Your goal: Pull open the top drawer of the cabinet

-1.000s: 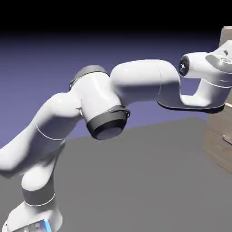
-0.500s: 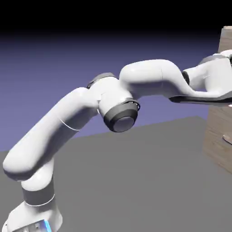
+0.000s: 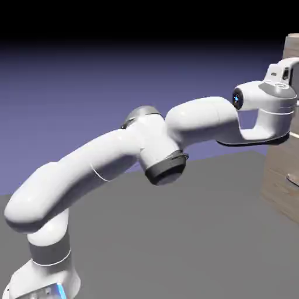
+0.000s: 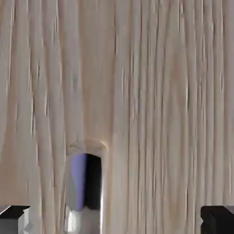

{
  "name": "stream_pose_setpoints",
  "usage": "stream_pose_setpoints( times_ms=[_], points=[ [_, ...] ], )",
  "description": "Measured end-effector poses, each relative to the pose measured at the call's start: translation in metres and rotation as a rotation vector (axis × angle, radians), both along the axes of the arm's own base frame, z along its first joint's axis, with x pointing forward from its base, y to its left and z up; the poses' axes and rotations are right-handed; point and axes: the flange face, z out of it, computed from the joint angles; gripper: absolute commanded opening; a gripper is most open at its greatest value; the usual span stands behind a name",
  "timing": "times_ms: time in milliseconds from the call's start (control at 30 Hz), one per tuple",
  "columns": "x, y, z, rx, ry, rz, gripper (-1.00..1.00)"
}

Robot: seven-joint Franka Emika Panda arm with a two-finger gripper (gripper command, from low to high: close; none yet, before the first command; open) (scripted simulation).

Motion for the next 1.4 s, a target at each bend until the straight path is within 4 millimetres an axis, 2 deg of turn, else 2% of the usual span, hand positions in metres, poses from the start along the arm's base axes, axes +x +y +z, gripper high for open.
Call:
stream_pose_setpoints(
  times_ms=[233,467,500,900,1167,1400],
  points=[
    [0.01,-0.012,-0.001,0.007,0.012,-0.015,0.0],
    [0.02,-0.04,-0.012,0.017,0.045,-0.035,0.0],
    [0.021,-0.043,-0.014,0.018,0.049,-0.037,-1.0],
    [0.002,-0.044,-0.014,0.018,0.048,-0.038,-1.0],
    [0.0,-0.043,-0.03,0.023,0.07,-0.037,-1.0],
    [-0.006,-0.043,-0.016,0.018,0.052,-0.036,-1.0]
  ],
)
